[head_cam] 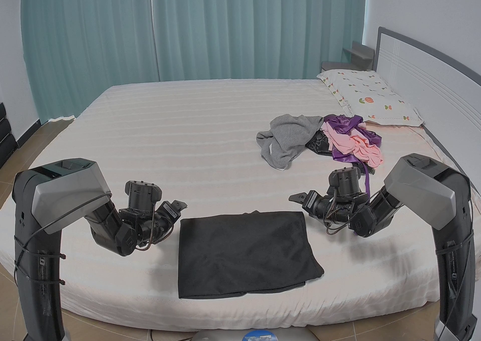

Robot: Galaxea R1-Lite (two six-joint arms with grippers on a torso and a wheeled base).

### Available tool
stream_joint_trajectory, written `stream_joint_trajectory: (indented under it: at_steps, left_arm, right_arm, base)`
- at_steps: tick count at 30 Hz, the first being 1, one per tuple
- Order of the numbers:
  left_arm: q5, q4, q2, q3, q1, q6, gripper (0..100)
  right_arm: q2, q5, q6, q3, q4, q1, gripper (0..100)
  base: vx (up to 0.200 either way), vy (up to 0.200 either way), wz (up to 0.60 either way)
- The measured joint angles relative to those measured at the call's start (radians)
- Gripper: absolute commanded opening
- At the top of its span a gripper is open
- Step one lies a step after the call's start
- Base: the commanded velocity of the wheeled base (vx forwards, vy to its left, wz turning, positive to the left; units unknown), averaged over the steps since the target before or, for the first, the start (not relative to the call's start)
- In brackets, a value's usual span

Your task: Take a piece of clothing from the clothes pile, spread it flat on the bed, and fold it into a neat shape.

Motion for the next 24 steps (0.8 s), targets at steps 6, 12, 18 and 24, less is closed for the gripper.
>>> stream_joint_trajectory:
  at_steps: [6,12,18,24]
  left_arm:
    - [-0.086,-0.005,-0.023,0.053,0.001,0.020,100]
    - [-0.198,-0.031,-0.067,0.157,0.002,0.064,100]
    - [-0.238,-0.097,-0.101,0.262,-0.028,0.130,100]
    - [-0.239,-0.114,-0.111,0.324,-0.064,0.258,100]
  right_arm:
    - [-0.101,0.001,-0.003,0.123,0.001,-0.013,100]
    - [-0.211,-0.001,0.000,0.276,-0.002,-0.019,100]
    - [-0.300,-0.037,0.047,0.433,-0.050,-0.019,100]
    - [-0.310,-0.047,0.107,0.484,-0.197,-0.026,100]
  base:
    - [0.000,0.000,0.00]
    - [0.000,0.000,0.00]
    - [0.000,0.000,0.00]
    - [0.000,0.000,0.00]
